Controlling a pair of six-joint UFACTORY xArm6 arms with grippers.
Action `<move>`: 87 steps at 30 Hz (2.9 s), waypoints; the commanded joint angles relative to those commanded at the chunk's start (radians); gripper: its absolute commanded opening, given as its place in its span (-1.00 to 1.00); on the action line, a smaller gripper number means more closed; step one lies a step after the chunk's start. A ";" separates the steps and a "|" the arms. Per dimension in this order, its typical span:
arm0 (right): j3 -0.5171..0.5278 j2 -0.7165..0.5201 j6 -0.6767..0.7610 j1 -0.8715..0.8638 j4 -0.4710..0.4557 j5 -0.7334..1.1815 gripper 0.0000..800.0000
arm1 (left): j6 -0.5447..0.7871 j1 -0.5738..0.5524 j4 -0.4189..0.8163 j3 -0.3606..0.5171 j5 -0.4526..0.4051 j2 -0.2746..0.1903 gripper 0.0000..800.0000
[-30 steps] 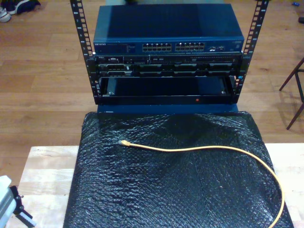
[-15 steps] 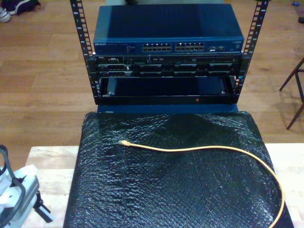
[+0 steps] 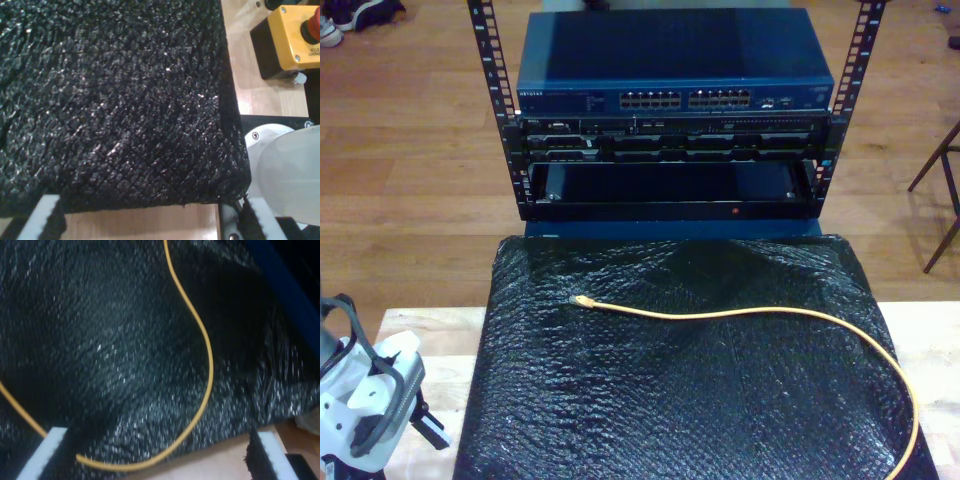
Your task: Grab the cable and plug it in
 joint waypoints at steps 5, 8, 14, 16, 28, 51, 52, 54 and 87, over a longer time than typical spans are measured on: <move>-0.003 0.002 0.028 0.061 0.003 -0.006 0.99 | -0.015 -0.021 -0.002 -0.012 -0.002 0.000 1.00; -0.003 0.002 0.063 0.114 0.003 -0.041 0.99 | -0.035 -0.044 -0.002 -0.025 -0.002 0.000 1.00; -0.003 0.005 0.114 0.203 0.003 -0.094 0.99 | -0.084 -0.110 -0.002 -0.037 -0.015 0.003 1.00; -0.003 0.005 0.127 0.238 0.003 -0.121 0.99 | -0.107 -0.132 -0.002 -0.043 -0.025 0.009 1.00; -0.006 0.057 0.213 0.459 -0.002 -0.279 0.99 | -0.206 -0.224 -0.023 -0.101 -0.035 0.043 1.00; -0.121 0.287 0.414 0.902 -0.117 -0.557 0.99 | -0.196 -0.213 -0.055 -0.196 -0.072 0.107 1.00; -0.130 0.302 0.433 0.922 -0.138 -0.569 0.99 | -0.196 -0.212 -0.055 -0.196 -0.074 0.107 1.00; -0.157 0.334 0.468 0.962 -0.173 -0.582 0.99 | -0.196 -0.198 -0.055 -0.195 -0.078 0.109 1.00; -0.431 0.678 1.186 1.321 -0.672 -0.694 0.98 | -0.212 -0.011 -0.058 -0.173 -0.089 0.160 1.00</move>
